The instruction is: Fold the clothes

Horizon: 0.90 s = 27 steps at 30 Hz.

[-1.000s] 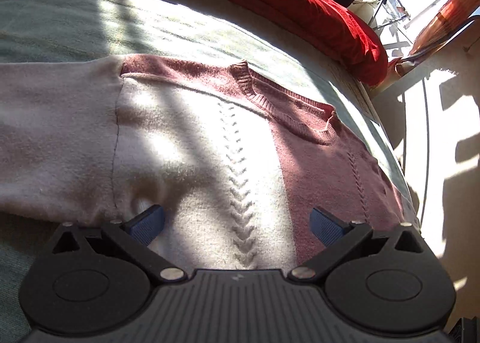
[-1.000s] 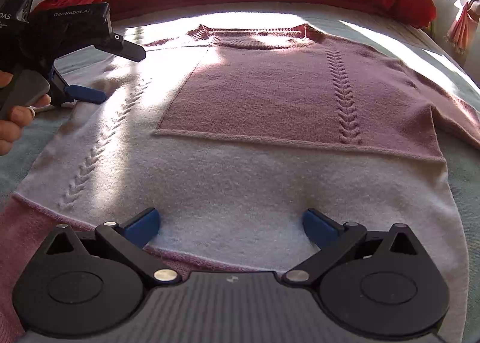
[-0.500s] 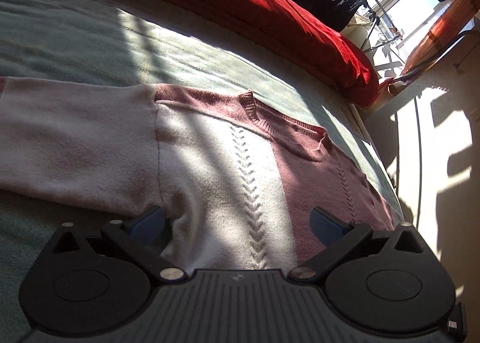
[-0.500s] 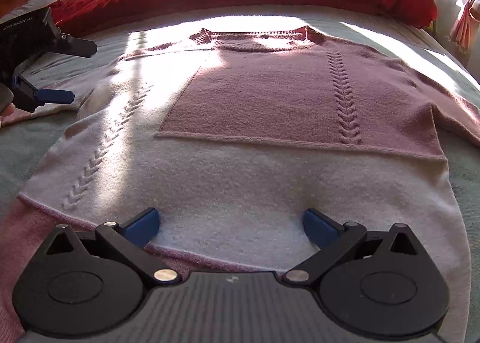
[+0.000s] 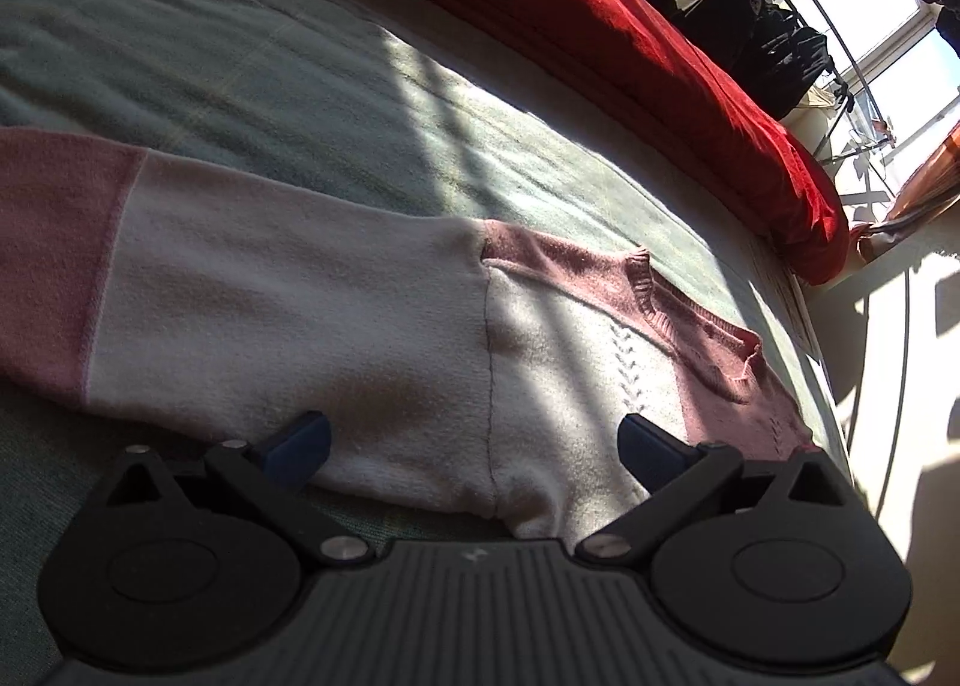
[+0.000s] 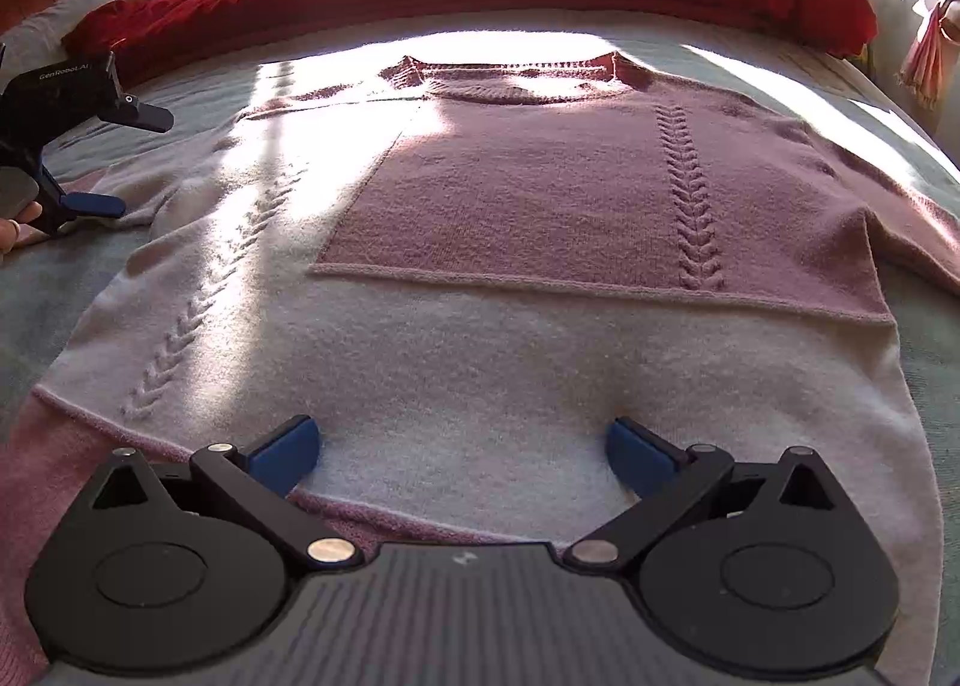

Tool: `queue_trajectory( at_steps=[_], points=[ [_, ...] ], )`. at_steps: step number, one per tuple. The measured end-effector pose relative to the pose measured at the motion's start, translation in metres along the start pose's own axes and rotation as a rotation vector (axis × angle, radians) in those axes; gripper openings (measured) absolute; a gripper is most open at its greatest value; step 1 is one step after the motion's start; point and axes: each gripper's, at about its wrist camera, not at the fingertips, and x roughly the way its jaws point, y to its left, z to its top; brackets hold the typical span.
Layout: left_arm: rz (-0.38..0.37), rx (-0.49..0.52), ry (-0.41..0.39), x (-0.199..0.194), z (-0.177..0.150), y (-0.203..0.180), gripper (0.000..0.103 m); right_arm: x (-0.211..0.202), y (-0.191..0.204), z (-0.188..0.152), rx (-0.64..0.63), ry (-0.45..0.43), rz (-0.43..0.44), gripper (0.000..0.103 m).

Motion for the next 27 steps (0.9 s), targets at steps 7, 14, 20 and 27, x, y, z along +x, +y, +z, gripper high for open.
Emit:
queue_trajectory(
  at_steps=[7, 14, 20, 27],
  points=[
    [0.011, -0.087, 0.015, 0.021, 0.010, 0.017, 0.102, 0.000, -0.001, 0.001, 0.000, 0.006, 0.005, 0.103],
    [0.026, -0.193, -0.065, -0.017, 0.014, 0.055, 0.102, 0.000, 0.000, 0.000, -0.003, 0.003, 0.006, 0.103],
    [-0.020, -0.215, -0.063, -0.011, 0.034, 0.058, 0.102, 0.002, 0.002, 0.002, 0.002, 0.009, -0.014, 0.103],
    [0.018, -0.206, -0.042, -0.003, 0.021, 0.073, 0.102, 0.002, 0.001, 0.003, 0.003, 0.020, -0.004, 0.103]
  ],
)
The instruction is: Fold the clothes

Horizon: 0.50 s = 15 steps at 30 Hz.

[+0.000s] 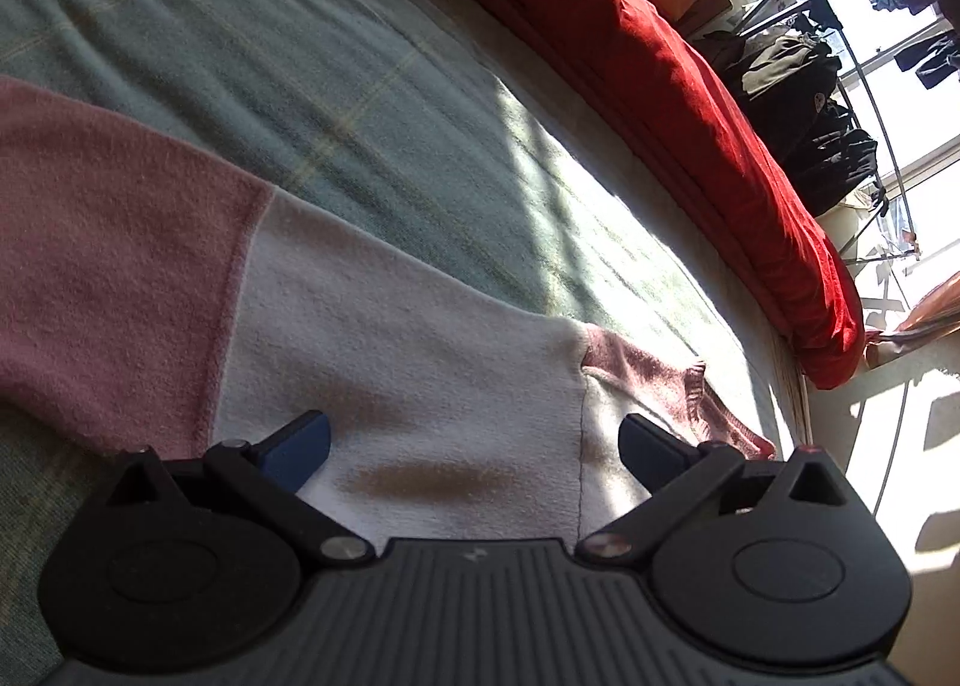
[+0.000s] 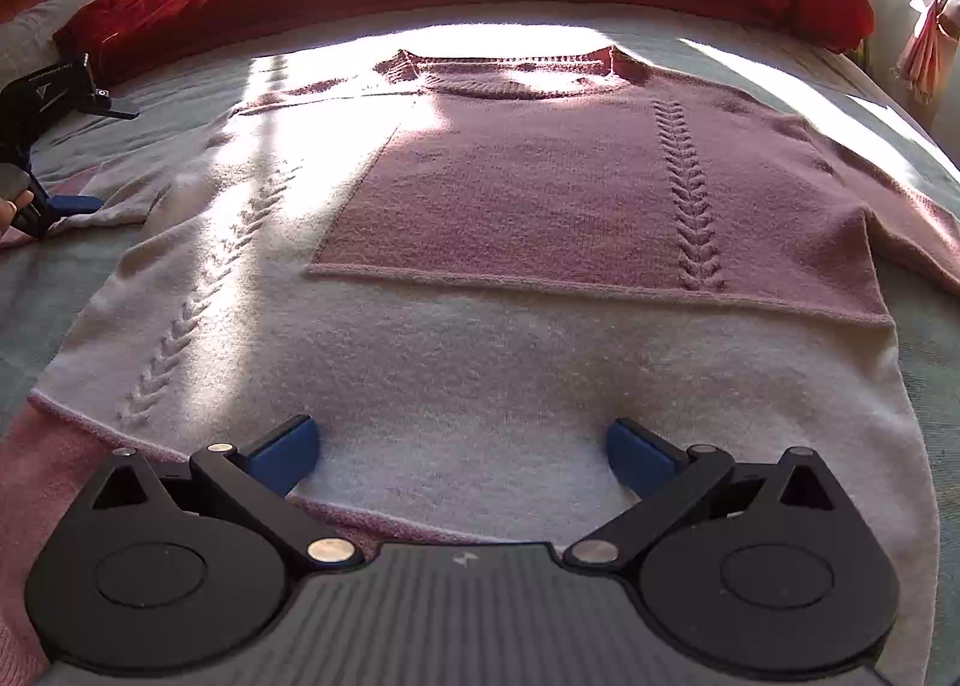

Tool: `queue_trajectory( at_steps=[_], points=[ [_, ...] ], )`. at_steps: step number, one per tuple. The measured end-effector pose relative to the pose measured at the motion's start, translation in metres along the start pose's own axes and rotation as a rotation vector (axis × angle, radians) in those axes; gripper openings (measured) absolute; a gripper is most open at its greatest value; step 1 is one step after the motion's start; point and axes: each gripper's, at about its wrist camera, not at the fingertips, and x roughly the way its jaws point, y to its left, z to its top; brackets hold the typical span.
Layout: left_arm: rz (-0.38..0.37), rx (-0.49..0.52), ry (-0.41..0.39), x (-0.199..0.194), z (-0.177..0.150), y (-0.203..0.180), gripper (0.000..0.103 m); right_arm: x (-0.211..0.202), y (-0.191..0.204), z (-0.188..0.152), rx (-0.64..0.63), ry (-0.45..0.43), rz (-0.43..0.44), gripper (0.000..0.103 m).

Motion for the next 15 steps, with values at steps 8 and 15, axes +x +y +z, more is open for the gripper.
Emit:
queue_trajectory(
  at_steps=[8, 15],
  points=[
    [0.053, 0.075, -0.035, -0.025, 0.011, -0.014, 0.102, 0.000, 0.002, 0.000, -0.002, -0.001, -0.008, 0.103],
    [0.044, 0.081, 0.069, 0.005, -0.007, -0.025, 0.102, 0.000, 0.002, 0.000, -0.006, 0.005, -0.013, 0.103]
  ],
)
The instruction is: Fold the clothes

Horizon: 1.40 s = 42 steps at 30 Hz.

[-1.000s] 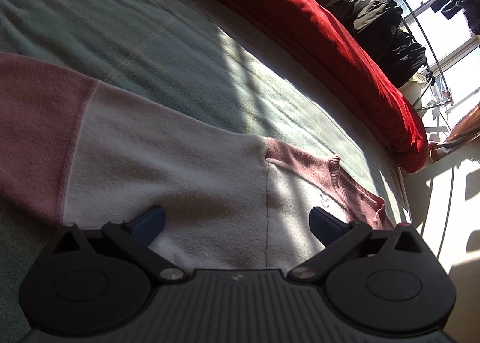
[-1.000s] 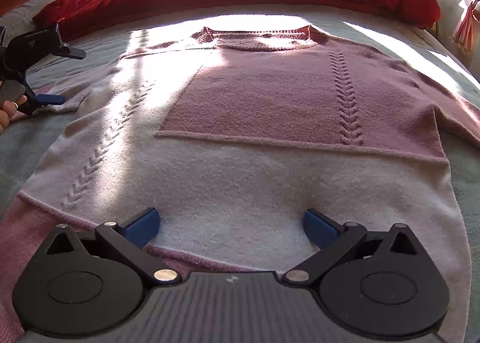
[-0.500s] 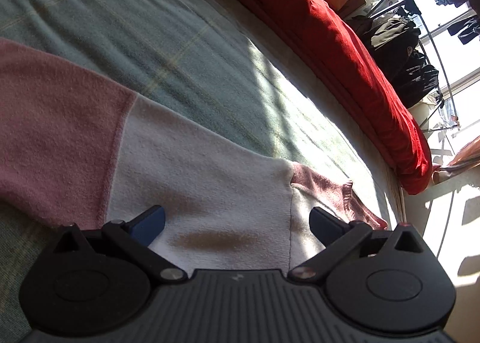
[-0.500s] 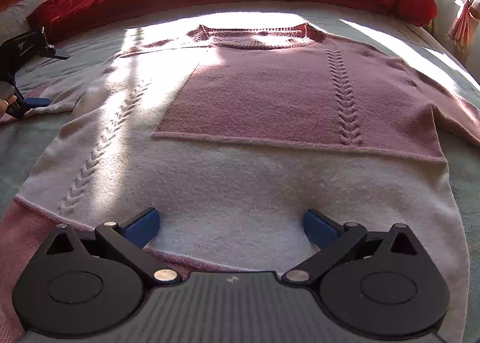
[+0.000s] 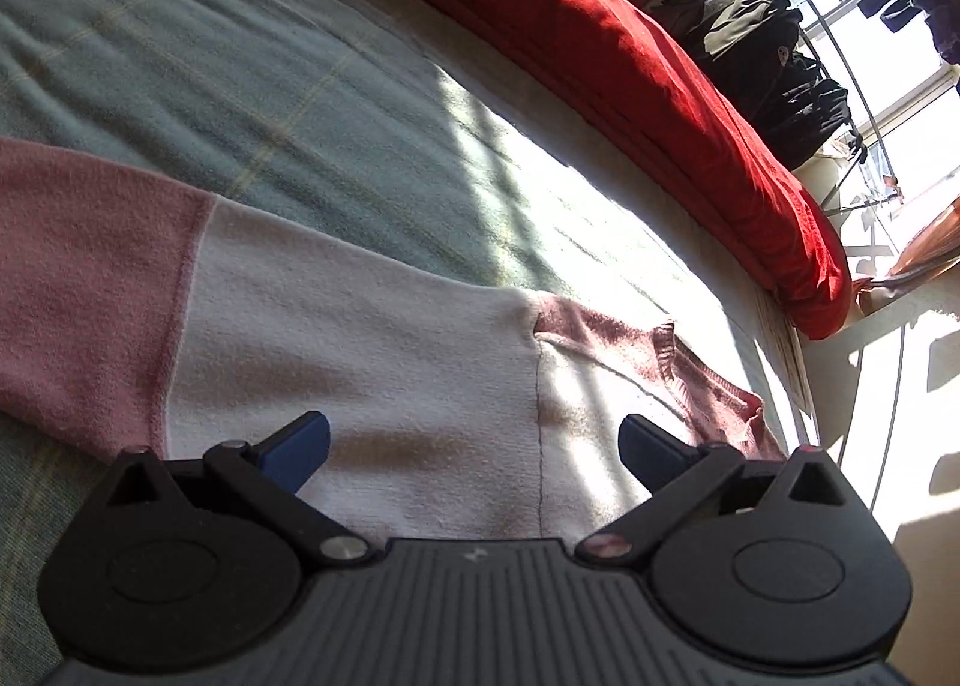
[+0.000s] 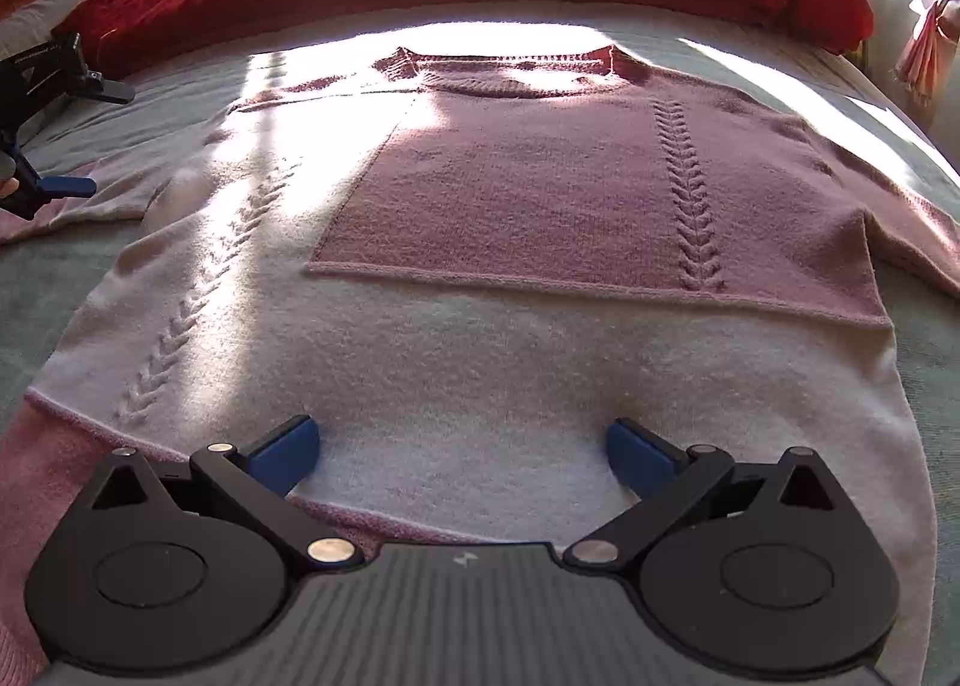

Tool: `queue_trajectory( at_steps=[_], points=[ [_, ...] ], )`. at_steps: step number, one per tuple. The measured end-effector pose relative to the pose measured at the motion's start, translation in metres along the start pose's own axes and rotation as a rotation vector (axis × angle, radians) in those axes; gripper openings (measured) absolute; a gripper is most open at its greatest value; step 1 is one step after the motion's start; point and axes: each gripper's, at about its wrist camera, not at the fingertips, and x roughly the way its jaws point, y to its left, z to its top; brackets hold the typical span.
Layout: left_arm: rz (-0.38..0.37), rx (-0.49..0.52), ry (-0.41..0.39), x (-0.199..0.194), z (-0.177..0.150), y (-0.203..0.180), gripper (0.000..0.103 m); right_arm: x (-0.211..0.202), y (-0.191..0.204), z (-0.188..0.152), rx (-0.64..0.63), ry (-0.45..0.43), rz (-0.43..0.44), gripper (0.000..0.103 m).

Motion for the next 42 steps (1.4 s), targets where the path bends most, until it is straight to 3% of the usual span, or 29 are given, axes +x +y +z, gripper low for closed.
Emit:
queue_trajectory(
  at_steps=[2, 5, 11, 14, 17, 28, 32, 38, 42],
  points=[
    [0.008, 0.001, -0.012, -0.003, -0.006, 0.007, 0.102, 0.000, -0.001, 0.000, 0.001, 0.000, 0.004, 0.103],
    [0.093, 0.031, -0.007, -0.013, -0.007, -0.006, 0.101, -0.001, 0.000, 0.000, -0.018, 0.008, 0.002, 0.103],
    [0.271, 0.274, -0.036, -0.004, 0.002, -0.073, 0.101, -0.025, -0.003, 0.013, 0.048, -0.020, 0.071, 0.103],
    [0.395, 0.321, 0.011, 0.023, 0.001, -0.080, 0.101, -0.034, -0.009, 0.018, 0.062, -0.042, 0.084, 0.103],
    [0.471, 0.309, -0.015, 0.032, 0.000, -0.063, 0.101, -0.042, -0.015, 0.021, 0.072, -0.067, 0.081, 0.103],
    [0.486, 0.184, -0.094, 0.043, 0.043, -0.009, 0.102, -0.025, -0.030, 0.021, 0.142, -0.070, 0.083, 0.103],
    [0.391, 0.170, -0.121, 0.017, 0.046, -0.004, 0.102, -0.026, -0.032, 0.023, 0.165, -0.072, 0.083, 0.103],
    [0.381, 0.116, -0.096, -0.010, 0.043, 0.041, 0.102, -0.034, -0.023, 0.025, 0.165, -0.084, 0.100, 0.103],
    [0.334, 0.073, -0.139, -0.033, 0.043, 0.069, 0.102, -0.038, -0.017, 0.029, 0.147, -0.091, 0.094, 0.103]
  ],
)
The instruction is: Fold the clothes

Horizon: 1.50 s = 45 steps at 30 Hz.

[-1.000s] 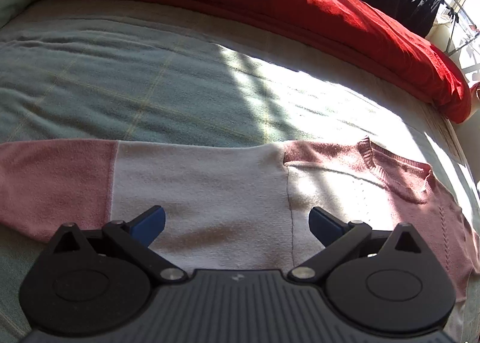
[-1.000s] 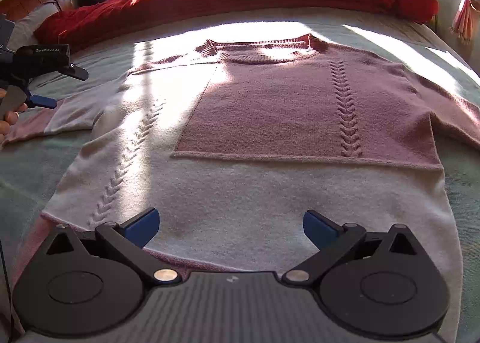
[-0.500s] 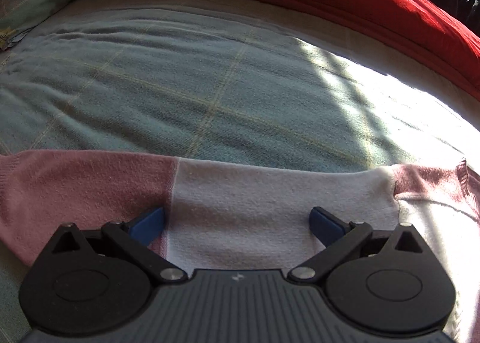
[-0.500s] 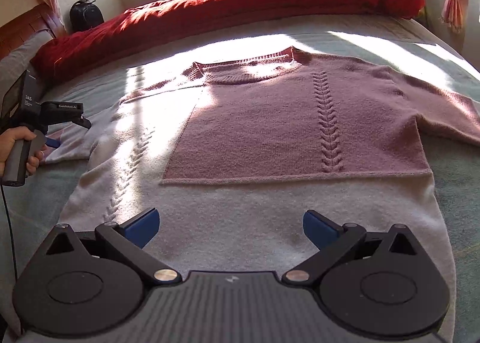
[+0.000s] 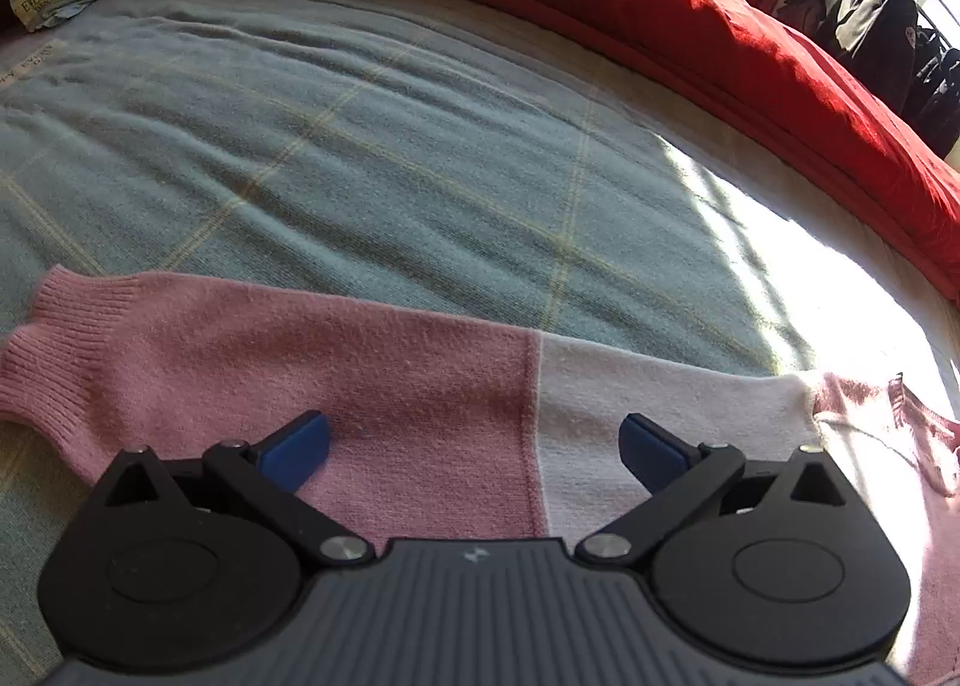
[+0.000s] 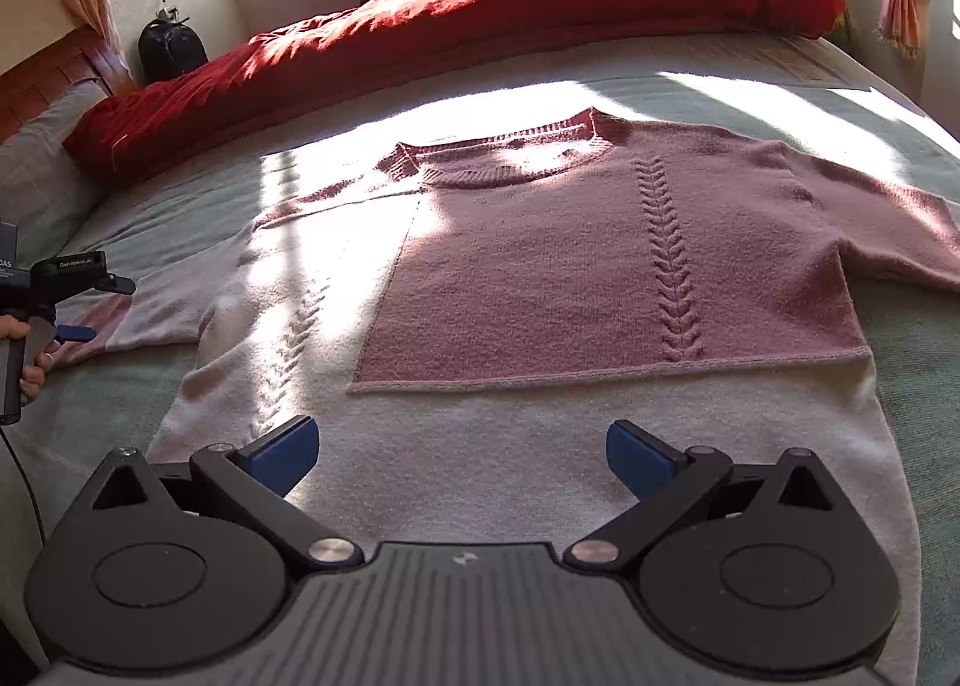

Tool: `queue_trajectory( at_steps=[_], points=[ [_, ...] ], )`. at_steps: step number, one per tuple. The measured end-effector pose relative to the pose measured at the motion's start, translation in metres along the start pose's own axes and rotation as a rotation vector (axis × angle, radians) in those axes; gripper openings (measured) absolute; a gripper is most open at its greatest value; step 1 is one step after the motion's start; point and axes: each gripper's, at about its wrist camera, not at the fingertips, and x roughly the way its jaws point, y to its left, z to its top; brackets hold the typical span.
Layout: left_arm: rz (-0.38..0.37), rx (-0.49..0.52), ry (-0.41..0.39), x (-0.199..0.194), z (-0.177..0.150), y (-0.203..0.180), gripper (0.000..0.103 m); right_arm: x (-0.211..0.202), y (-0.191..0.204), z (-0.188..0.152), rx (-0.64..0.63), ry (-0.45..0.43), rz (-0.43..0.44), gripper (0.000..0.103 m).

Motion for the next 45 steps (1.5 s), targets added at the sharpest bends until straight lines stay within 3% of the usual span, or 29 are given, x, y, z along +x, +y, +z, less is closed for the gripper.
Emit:
queue_trajectory(
  at_steps=[4, 10, 16, 20, 23, 29, 37, 41, 45],
  points=[
    [0.068, -0.044, -0.040, -0.016, 0.009, 0.029, 0.102, 0.001, 0.005, 0.003, 0.004, -0.002, -0.007, 0.103],
    [0.012, -0.144, -0.047, -0.017, 0.014, 0.067, 0.102, 0.003, 0.025, 0.002, -0.029, -0.003, 0.004, 0.103],
    [0.083, -0.168, -0.104, -0.018, 0.024, 0.083, 0.102, 0.005, 0.037, 0.003, -0.054, 0.000, 0.000, 0.103],
    [-0.013, -0.192, -0.124, -0.024, 0.029, 0.083, 0.102, 0.008, 0.042, 0.004, -0.056, -0.001, -0.004, 0.103],
    [-0.061, -0.191, -0.081, -0.012, 0.026, 0.081, 0.102, 0.012, 0.049, 0.002, -0.069, 0.013, 0.005, 0.103],
    [0.036, -0.117, -0.107, -0.021, 0.020, 0.059, 0.102, 0.006, 0.055, 0.002, -0.103, 0.001, -0.003, 0.103],
    [-0.184, 0.038, 0.000, -0.036, -0.001, -0.026, 0.102, -0.007, 0.052, 0.002, -0.077, -0.008, 0.028, 0.103],
    [-0.208, 0.074, 0.056, -0.022, -0.020, -0.053, 0.102, -0.016, 0.048, 0.001, -0.085, -0.020, 0.024, 0.103],
    [-0.145, 0.040, 0.089, -0.012, -0.030, -0.048, 0.102, -0.019, 0.035, 0.001, -0.048, -0.023, 0.020, 0.103]
  ],
)
